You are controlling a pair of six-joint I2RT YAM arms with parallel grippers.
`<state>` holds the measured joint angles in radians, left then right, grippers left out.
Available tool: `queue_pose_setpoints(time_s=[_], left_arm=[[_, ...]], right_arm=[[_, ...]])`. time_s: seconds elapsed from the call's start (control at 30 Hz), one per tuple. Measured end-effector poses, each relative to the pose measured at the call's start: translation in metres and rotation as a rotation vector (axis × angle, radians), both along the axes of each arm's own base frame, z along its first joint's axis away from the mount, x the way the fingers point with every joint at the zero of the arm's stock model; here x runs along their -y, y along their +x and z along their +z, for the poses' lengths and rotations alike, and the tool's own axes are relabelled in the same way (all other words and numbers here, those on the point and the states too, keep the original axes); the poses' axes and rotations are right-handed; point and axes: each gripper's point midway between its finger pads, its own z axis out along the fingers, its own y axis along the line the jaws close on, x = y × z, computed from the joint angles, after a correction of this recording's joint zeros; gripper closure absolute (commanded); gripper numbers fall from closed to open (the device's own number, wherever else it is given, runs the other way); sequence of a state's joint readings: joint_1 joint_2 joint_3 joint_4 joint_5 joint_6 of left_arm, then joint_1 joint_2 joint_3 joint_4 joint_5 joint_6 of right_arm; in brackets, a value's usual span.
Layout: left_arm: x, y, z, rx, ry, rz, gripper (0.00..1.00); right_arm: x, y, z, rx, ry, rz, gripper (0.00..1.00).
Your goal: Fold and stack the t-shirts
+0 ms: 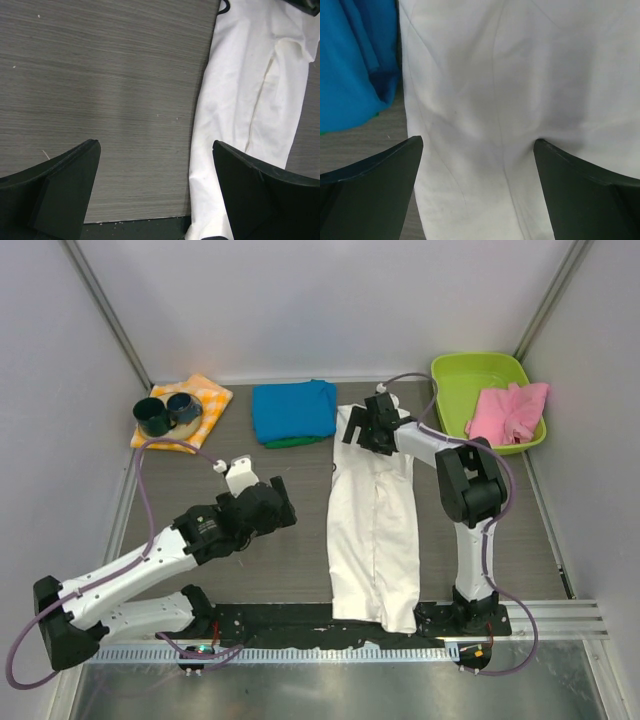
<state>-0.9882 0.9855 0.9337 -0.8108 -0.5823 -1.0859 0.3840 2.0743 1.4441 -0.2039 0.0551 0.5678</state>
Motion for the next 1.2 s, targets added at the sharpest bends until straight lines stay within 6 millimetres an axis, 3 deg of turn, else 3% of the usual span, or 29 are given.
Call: queue_pose_setpoints(time_s=[0.23,0.47,0.7,0.77,0.87,0.97,1.07,1.13,1.2], left_arm=[[-0.003,0.020,-0.037,-0.107,-0.022,0.017,0.00],[0.007,0.028,-0.051,-0.152,-0.037,-0.019,0.00],[0.020,0.032,-0.070,-0.199,-0.058,-0.048,0.00],[0.023,0.029,-0.082,-0.222,-0.063,-0.059,0.00],[0.024,0.020,-0.107,-0.266,-0.060,-0.074,0.00],[0.021,0.001,-0.137,-0.331,-0.041,-0.084,0.00],[0.029,-0.019,-0.154,-0.369,-0.024,-0.125,0.00],[0.047,-0.025,-0.150,-0.359,-0.062,-0.164,0.00],[0.067,-0.035,-0.149,-0.347,-0.089,-0.213,0.00]], right_arm=[[-0.006,0.046,-0.001,0.019,-0.040,-0.046,0.00],[-0.010,0.086,0.001,0.042,-0.047,-0.078,0.00],[-0.001,0.096,0.007,0.059,-0.049,-0.091,0.00],[0.012,0.083,0.009,0.046,-0.091,-0.098,0.00],[0.037,0.055,0.031,0.040,-0.153,-0.123,0.00],[0.062,0.016,0.089,0.096,-0.166,-0.159,0.00],[0.083,-0.031,0.153,0.210,-0.130,-0.192,0.00],[0.094,-0.066,0.175,0.255,-0.111,-0.203,0.00],[0.099,-0.099,0.172,0.260,-0.099,-0.198,0.00]])
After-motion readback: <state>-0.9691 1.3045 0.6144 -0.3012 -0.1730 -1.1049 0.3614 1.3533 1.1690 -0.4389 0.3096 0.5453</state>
